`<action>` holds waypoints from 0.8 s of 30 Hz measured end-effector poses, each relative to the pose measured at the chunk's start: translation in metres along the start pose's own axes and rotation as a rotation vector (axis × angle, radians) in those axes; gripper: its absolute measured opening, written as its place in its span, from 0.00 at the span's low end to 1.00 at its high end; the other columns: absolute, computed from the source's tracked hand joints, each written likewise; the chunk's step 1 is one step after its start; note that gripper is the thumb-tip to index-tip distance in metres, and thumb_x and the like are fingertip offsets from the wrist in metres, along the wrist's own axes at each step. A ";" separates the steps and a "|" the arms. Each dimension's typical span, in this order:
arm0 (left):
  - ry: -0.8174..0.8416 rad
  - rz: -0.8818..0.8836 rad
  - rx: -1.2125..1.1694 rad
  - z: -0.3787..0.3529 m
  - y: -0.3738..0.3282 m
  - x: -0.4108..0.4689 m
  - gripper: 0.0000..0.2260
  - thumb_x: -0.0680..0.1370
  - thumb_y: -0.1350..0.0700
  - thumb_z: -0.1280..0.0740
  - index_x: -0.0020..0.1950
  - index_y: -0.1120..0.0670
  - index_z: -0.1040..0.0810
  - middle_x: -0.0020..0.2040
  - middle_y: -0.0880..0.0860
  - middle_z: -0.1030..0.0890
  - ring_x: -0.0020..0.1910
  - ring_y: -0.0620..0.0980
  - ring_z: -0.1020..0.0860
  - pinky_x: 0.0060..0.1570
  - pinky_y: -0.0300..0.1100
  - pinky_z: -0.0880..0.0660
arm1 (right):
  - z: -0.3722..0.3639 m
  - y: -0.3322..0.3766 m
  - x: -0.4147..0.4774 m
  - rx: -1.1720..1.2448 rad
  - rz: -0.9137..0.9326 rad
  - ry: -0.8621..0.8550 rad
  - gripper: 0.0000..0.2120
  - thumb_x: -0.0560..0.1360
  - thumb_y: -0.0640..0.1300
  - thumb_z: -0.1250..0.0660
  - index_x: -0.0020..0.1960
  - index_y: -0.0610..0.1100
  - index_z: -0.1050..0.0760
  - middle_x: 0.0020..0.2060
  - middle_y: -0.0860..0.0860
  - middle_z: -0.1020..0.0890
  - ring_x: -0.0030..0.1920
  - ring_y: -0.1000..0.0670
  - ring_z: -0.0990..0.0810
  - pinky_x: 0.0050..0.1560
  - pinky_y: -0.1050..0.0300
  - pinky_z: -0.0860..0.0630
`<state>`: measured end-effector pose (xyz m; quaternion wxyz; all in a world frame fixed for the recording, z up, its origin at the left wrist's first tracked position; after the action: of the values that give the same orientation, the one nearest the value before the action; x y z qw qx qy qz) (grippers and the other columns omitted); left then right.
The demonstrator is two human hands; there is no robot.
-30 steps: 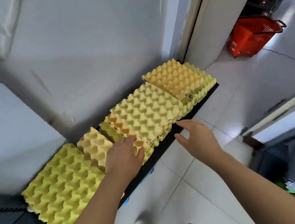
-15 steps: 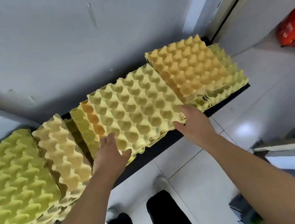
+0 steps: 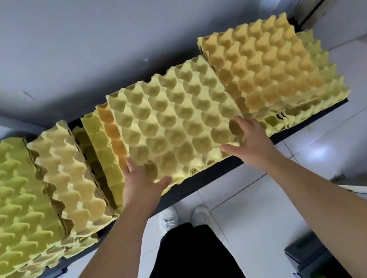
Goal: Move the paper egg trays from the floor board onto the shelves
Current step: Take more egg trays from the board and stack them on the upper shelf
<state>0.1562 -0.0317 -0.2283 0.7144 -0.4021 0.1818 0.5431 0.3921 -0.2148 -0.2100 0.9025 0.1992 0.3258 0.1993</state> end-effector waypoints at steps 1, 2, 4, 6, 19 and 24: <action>0.000 -0.002 -0.009 0.003 0.000 -0.001 0.51 0.70 0.45 0.26 0.78 0.54 0.59 0.78 0.55 0.49 0.69 0.59 0.32 0.55 0.51 0.25 | 0.004 0.003 -0.001 0.028 0.001 -0.021 0.42 0.69 0.56 0.28 0.76 0.47 0.44 0.75 0.46 0.46 0.74 0.43 0.45 0.71 0.44 0.40; -0.003 -0.012 -0.015 0.007 0.000 -0.003 0.50 0.70 0.45 0.26 0.78 0.53 0.58 0.78 0.55 0.48 0.69 0.59 0.33 0.55 0.51 0.25 | 0.008 0.006 -0.003 0.054 0.002 -0.041 0.41 0.70 0.56 0.28 0.75 0.45 0.43 0.75 0.47 0.46 0.74 0.44 0.45 0.71 0.46 0.40; -0.017 -0.043 -0.022 0.019 -0.004 -0.009 0.49 0.70 0.44 0.26 0.79 0.52 0.56 0.77 0.55 0.46 0.70 0.57 0.34 0.58 0.51 0.28 | 0.014 0.013 -0.008 0.080 0.003 -0.069 0.40 0.70 0.56 0.29 0.75 0.44 0.42 0.75 0.47 0.45 0.74 0.46 0.45 0.71 0.48 0.41; -0.047 -0.079 -0.029 0.034 -0.010 -0.016 0.47 0.70 0.44 0.26 0.79 0.52 0.54 0.76 0.55 0.43 0.69 0.57 0.33 0.57 0.51 0.28 | 0.021 0.020 -0.017 0.096 0.011 -0.095 0.40 0.70 0.57 0.29 0.75 0.43 0.42 0.75 0.47 0.45 0.75 0.46 0.46 0.71 0.48 0.42; -0.347 -0.287 -0.205 0.169 -0.017 -0.132 0.43 0.67 0.41 0.25 0.76 0.47 0.44 0.68 0.49 0.29 0.58 0.53 0.23 0.55 0.53 0.25 | 0.098 0.135 -0.131 0.124 0.261 -0.281 0.38 0.69 0.60 0.30 0.74 0.48 0.39 0.76 0.49 0.47 0.76 0.48 0.49 0.73 0.45 0.44; -0.536 -0.347 -0.300 0.213 0.009 -0.223 0.35 0.65 0.40 0.26 0.69 0.44 0.36 0.59 0.46 0.24 0.52 0.51 0.22 0.49 0.51 0.22 | 0.118 0.188 -0.199 0.137 0.445 -0.322 0.37 0.68 0.62 0.30 0.71 0.48 0.34 0.75 0.45 0.43 0.75 0.46 0.47 0.72 0.42 0.43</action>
<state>0.0332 -0.0074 0.0534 0.7514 -0.3706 -0.1650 0.5204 0.2867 -0.1807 0.0664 0.8611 0.3555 0.1395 0.3356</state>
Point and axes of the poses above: each hand's wrist, its own x-axis towards the middle knuckle, its own z-axis out of the back of the hand, y = z × x, the point moved 10 cm from there along x, towards the middle knuckle
